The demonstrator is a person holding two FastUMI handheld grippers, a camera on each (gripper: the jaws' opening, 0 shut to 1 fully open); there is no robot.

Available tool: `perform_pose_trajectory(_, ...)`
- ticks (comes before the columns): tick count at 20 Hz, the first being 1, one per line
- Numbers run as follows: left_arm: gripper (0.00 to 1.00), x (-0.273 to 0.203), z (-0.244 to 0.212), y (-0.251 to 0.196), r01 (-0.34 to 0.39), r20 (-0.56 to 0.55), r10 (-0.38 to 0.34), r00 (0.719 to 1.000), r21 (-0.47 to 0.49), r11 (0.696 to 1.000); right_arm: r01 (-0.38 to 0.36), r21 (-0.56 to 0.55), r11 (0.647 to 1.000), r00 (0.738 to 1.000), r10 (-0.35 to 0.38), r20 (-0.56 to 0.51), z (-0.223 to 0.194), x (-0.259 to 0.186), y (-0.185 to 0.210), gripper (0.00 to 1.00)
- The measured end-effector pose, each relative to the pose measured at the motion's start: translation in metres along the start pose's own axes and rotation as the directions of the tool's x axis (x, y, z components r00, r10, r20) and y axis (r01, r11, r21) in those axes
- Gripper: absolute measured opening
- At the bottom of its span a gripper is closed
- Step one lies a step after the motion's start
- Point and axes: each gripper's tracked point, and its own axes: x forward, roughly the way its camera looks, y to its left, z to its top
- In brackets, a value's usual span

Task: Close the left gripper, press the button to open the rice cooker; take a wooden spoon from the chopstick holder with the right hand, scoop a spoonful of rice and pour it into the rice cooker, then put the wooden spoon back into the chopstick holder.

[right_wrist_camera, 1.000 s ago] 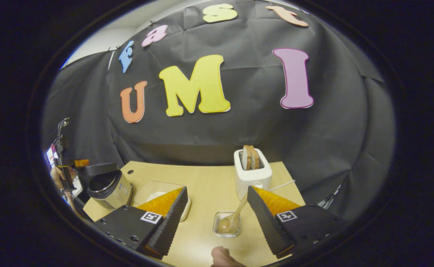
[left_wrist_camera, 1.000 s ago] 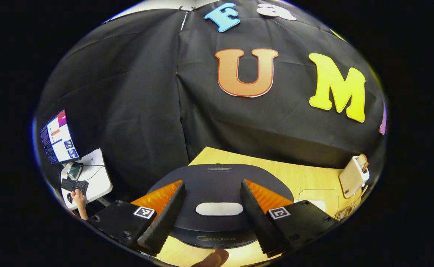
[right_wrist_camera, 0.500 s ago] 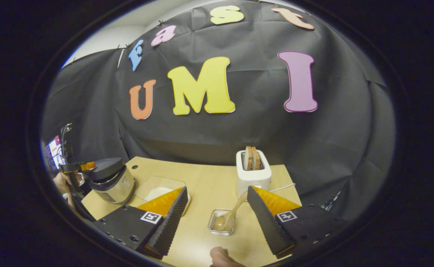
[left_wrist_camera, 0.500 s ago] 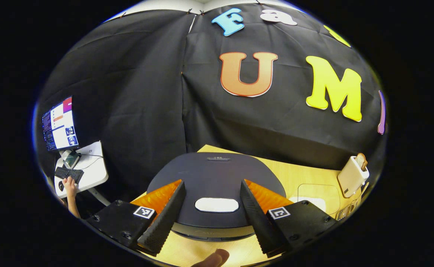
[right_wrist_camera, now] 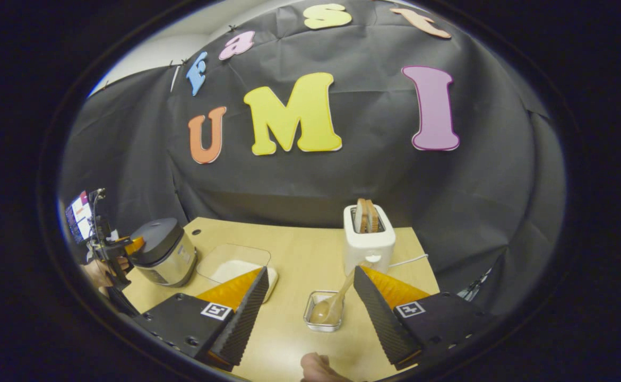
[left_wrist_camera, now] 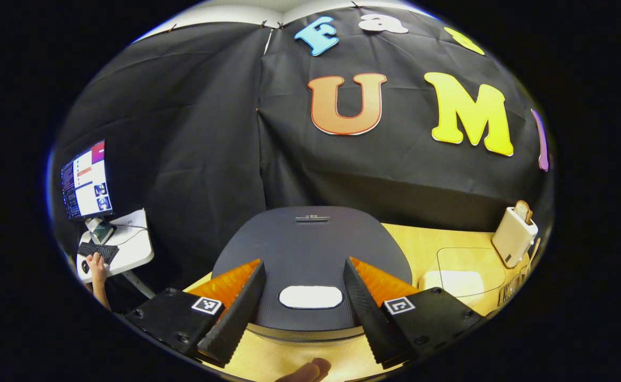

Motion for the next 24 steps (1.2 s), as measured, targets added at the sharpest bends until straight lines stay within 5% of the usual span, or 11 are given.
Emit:
perform_pose_trajectory(11,0.96,0.001,-0.009,-0.001,-0.016,0.182,0.009,0.983,0.041,0.999,0.029,-0.011,1.000,1.000,-0.029,-0.006,0.002,0.006,0.011,0.96)
perform_pose_trajectory(24,0.98,-0.017,0.033,0.009,-0.041,0.082,0.035,0.996,0.075,0.996,0.100,0.008,0.995,0.991,-0.100,0.087,0.055,-0.001,0.028,0.93)
